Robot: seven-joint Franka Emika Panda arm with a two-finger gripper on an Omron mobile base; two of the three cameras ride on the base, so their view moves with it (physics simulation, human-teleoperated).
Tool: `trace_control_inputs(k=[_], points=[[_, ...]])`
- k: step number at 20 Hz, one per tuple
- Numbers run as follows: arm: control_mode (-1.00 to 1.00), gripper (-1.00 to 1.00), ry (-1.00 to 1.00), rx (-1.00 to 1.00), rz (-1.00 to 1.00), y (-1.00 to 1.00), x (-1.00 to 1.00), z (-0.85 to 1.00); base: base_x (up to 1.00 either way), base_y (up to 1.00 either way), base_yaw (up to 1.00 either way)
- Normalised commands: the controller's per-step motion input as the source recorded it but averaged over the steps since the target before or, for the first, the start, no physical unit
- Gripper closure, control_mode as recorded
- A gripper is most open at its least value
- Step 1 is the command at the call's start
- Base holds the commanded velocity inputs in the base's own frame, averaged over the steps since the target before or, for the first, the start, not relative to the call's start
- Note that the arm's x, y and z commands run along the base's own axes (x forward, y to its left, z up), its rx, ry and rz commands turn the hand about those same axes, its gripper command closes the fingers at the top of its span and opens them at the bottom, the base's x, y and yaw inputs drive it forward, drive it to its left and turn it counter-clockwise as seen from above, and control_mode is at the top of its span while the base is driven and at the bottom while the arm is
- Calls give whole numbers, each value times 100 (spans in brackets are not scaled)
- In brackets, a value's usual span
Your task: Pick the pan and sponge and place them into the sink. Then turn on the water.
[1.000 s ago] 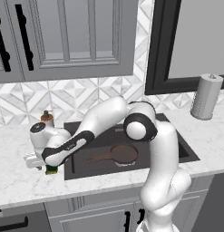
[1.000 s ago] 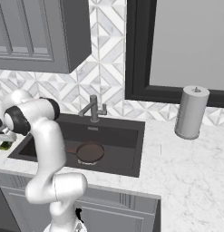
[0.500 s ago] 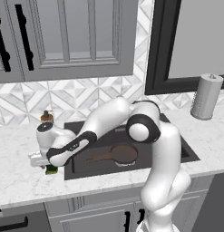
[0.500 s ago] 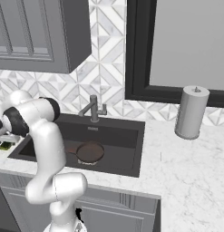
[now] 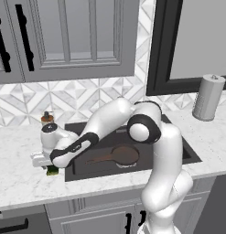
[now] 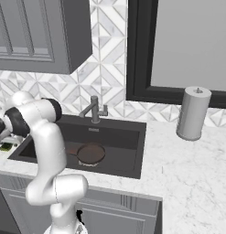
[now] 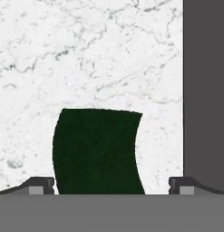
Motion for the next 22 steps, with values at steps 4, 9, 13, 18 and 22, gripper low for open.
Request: trace_control_inputs(k=[4,9,13,18,22], points=[[-100,-100,0,0,0,13,16,0,0,0,0],[-100,-100,0,0,0,2,2,-20,0,0,0],[-100,-100,0,0,0,8,0,-25,0,0,0],[-100,100,0,0,0,10,0,-18,0,0,0],[-100,100,0,0,0,0,0,0,0,0,0]])
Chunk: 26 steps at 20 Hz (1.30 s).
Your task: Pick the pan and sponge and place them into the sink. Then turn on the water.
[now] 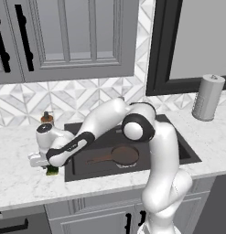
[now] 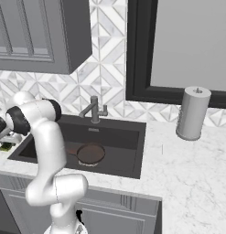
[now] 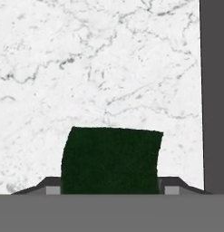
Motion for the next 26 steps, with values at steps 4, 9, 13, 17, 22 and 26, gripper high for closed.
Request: trace_control_inputs(k=[4,9,13,17,22,26], points=[[-100,100,0,0,0,-4,0,0,0,0,0],[-100,100,0,0,-1,-64,-2,28,0,0,0],[-100,100,0,0,-8,-74,1,54,0,0,0],[-100,100,0,0,-19,-94,0,12,0,0,0],[-100,100,1,0,-25,-100,1,0,0,0,0],[-100,100,2,0,-33,-84,17,0,0,0,0]])
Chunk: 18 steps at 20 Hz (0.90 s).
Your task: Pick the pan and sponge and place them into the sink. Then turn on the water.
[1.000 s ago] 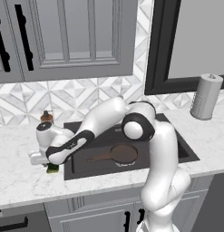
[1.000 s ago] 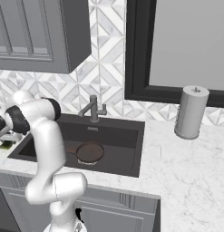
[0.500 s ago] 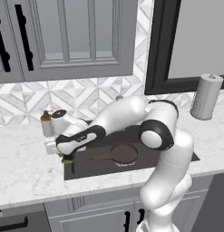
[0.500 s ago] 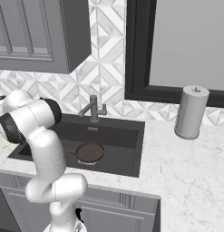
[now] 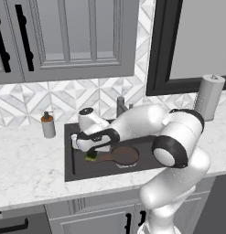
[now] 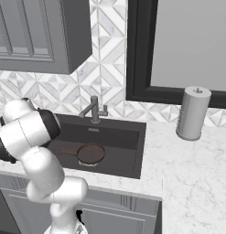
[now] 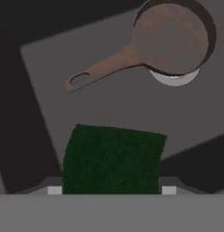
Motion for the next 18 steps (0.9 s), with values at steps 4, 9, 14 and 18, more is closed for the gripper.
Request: trace_control_inputs(k=[4,9,14,18], points=[[-100,100,0,-3,-34,-58,44,-2,0,0,0],[-100,100,0,-7,-40,-27,50,-15,0,0,0],[-100,100,0,-12,-39,-20,49,-29,0,0,0],[-100,100,0,-11,-33,-27,35,-39,0,0,0]])
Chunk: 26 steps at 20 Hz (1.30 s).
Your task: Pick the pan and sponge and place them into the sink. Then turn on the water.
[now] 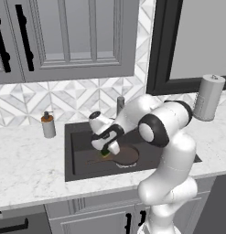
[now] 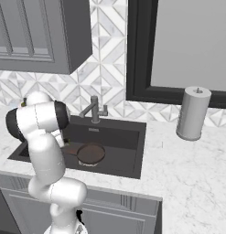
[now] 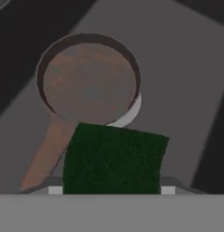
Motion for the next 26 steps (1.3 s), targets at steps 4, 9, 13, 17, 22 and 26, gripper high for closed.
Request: trace_control_inputs(k=[4,9,13,17,22,26], points=[[-100,100,0,-7,-23,-28,35,-33,0,0,0],[-100,100,0,0,-11,-18,52,-30,0,0,0],[-100,100,0,0,-5,-7,43,-49,0,0,0],[-100,100,0,-1,-5,-2,36,-56,0,0,0],[-100,100,0,-1,-6,-1,22,-41,0,0,0],[-100,100,0,-1,-6,-1,14,-31,0,0,0]])
